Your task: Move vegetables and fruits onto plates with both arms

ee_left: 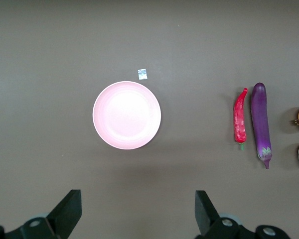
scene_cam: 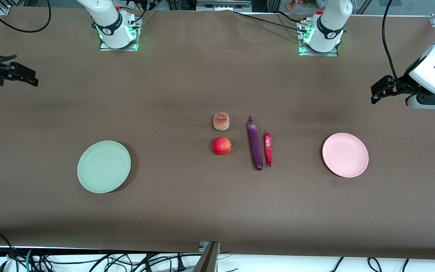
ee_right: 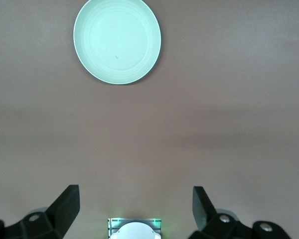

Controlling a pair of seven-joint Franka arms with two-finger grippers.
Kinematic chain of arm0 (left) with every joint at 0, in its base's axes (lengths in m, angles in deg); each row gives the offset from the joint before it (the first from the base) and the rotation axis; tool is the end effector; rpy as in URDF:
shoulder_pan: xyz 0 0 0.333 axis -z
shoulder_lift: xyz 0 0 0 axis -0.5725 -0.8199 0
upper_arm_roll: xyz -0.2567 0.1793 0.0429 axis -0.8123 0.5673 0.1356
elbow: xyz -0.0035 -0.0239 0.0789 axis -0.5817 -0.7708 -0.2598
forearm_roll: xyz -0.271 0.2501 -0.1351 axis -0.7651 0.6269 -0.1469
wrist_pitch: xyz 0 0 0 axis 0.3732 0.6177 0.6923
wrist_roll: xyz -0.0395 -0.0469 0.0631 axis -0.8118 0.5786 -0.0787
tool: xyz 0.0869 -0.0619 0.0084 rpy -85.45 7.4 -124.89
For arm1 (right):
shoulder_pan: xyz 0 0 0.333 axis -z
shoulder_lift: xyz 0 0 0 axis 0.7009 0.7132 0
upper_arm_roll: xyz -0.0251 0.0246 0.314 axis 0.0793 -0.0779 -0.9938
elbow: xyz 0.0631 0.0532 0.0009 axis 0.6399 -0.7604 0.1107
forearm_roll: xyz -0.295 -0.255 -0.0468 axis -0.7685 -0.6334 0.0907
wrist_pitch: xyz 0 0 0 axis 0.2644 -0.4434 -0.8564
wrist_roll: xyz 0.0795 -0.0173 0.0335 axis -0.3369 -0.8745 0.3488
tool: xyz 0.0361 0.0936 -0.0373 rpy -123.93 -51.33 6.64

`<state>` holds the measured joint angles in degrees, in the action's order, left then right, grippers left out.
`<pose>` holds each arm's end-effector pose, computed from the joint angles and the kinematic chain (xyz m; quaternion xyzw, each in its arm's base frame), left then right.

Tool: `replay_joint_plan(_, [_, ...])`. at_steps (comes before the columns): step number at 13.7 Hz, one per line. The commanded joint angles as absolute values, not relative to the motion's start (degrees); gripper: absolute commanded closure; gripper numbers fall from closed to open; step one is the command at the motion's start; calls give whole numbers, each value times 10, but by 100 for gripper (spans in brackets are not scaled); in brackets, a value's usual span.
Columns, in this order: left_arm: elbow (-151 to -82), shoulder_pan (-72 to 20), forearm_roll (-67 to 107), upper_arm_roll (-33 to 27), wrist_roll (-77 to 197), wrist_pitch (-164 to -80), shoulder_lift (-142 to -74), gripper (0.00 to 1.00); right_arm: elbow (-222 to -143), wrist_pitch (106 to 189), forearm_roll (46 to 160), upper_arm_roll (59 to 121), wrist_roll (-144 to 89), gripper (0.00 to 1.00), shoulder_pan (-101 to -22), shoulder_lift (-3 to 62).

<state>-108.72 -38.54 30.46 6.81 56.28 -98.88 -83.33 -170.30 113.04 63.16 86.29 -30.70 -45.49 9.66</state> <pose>0.5634 -0.0440 0.6031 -0.9998 0.0175 -0.0040 0.0094 0.5542 -0.0115 0.6111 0.9968 0.0074 -0.0768 0.0213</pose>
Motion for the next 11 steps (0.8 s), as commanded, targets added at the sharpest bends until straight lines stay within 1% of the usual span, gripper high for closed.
replay_joint_plan(1, [-1066,-383,298,71,549,-973,-842,0,-1690,1127,630,861,-309,0,-450,101])
replay_joint_plan(11, [-1066,-383,299,70,549,-968,-842,0,-1690,1127,629,861,-307,0,-444,102])
